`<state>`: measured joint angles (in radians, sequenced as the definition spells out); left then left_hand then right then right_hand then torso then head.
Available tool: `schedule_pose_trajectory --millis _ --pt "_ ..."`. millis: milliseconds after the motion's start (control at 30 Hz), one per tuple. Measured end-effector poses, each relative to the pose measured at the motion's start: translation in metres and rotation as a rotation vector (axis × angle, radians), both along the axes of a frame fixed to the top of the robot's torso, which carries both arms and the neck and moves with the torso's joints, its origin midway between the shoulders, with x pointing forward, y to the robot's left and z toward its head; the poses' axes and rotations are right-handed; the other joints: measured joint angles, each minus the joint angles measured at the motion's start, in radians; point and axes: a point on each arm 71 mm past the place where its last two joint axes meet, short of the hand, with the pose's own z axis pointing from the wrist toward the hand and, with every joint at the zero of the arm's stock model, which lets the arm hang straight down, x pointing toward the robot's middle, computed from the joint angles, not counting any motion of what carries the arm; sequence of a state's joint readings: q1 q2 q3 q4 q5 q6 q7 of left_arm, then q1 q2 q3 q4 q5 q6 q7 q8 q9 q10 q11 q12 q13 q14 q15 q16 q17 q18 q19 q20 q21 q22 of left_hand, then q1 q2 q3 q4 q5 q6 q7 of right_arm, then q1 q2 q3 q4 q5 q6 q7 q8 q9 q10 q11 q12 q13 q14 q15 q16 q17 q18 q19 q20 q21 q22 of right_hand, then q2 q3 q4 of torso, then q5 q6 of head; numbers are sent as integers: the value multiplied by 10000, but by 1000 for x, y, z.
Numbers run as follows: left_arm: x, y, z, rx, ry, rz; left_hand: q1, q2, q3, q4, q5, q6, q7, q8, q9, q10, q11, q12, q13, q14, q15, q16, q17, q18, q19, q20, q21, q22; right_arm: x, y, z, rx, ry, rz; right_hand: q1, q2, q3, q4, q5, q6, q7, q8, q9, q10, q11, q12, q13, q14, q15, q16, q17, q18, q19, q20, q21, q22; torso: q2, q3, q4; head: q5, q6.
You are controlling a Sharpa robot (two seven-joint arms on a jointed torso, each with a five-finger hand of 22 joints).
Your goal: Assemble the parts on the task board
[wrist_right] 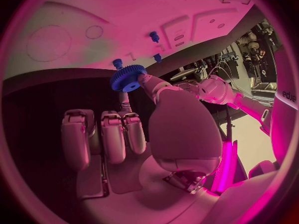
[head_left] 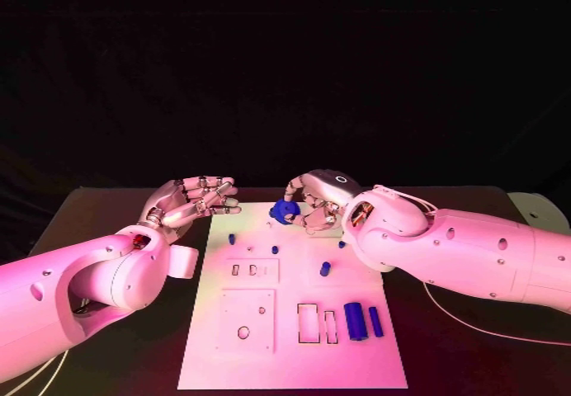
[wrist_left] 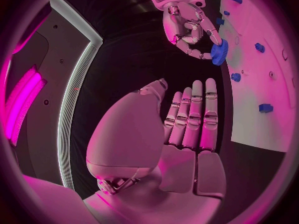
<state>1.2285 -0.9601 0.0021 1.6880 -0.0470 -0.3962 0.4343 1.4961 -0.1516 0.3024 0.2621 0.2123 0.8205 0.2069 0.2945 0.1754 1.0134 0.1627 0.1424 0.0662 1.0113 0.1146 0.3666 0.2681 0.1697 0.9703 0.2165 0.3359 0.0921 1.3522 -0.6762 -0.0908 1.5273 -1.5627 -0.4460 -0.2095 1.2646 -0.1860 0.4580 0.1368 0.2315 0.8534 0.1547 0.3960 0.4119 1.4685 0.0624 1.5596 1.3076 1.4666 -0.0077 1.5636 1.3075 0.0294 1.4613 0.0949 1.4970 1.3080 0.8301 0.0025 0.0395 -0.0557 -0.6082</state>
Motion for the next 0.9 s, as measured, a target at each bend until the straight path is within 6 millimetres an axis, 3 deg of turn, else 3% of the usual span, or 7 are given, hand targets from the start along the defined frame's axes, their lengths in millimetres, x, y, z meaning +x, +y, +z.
schedule_pose_trajectory --millis 433,900 --pt "0 -2 0 -15 4 -47 0 0 57 -1 0 0 0 0 -9 0 0 -36 0 0 0 -29 14 0 0 0 0 -5 10 36 -23 -423 -130 182 0 -1 27 27 -38 13 -17 14 -25 0 0 0 -1 0 1 0 5 1 -1 1 -1 -2 11 -3 26 34 -32" --pt "0 -3 0 -22 7 -69 0 0 57 -1 0 0 0 0 -8 0 0 -35 0 0 0 -39 13 0 0 0 0 -10 18 49 -34 -653 -117 104 -66 -68 54 55 -58 42 -48 12 -6 0 1 0 -2 0 1 0 4 1 -1 1 -2 -4 10 10 0 86 -48"
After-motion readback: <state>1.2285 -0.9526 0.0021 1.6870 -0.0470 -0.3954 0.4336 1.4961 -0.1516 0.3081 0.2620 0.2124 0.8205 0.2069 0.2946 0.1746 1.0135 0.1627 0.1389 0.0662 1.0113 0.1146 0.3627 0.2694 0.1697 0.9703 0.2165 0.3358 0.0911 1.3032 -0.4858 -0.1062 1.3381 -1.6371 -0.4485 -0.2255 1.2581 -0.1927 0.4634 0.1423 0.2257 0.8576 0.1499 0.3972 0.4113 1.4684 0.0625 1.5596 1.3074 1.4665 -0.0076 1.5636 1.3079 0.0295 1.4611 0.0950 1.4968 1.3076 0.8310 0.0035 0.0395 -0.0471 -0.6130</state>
